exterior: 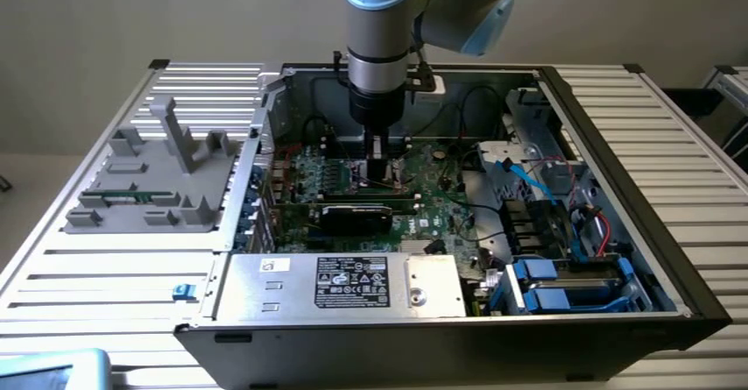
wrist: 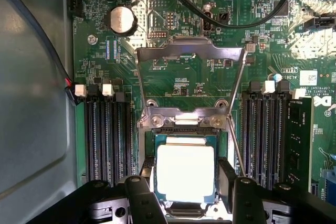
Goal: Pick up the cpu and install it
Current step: 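Place the cpu into insertion slot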
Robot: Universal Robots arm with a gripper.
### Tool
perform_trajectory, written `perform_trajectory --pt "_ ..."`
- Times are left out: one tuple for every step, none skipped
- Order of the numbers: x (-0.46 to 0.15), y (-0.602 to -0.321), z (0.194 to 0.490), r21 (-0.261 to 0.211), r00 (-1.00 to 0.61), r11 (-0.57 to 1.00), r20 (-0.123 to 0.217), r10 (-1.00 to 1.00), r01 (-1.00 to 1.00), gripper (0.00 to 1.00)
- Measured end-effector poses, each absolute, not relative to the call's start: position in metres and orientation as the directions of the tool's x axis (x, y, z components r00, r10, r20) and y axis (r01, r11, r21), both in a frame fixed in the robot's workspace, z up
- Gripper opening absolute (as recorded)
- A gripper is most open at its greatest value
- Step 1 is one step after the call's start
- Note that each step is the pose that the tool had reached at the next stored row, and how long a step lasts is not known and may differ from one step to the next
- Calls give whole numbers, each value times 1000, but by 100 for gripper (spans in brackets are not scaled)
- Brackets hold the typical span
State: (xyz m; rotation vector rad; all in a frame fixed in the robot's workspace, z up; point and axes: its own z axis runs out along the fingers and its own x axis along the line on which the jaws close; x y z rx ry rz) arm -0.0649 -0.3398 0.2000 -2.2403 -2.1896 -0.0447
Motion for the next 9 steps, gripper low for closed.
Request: perform_trajectory --pt "-65 -340 200 14 23 -23 26 999 1000 56" --pt "-65 -340 200 14 23 -23 26 999 1000 56" --pt "-65 -340 200 14 23 -23 26 999 1000 56" --pt "-65 -340 200 14 23 -23 26 999 1000 56" --pt "-65 -340 200 14 23 -23 27 999 1000 56" --pt "-65 -340 199 14 23 -23 27 999 1000 56" --pt "-65 -340 199 14 23 -23 27 999 1000 56" --pt "-65 -340 199 14 23 -23 26 999 1000 56" --pt "-65 -340 199 14 23 -23 26 999 1000 56"
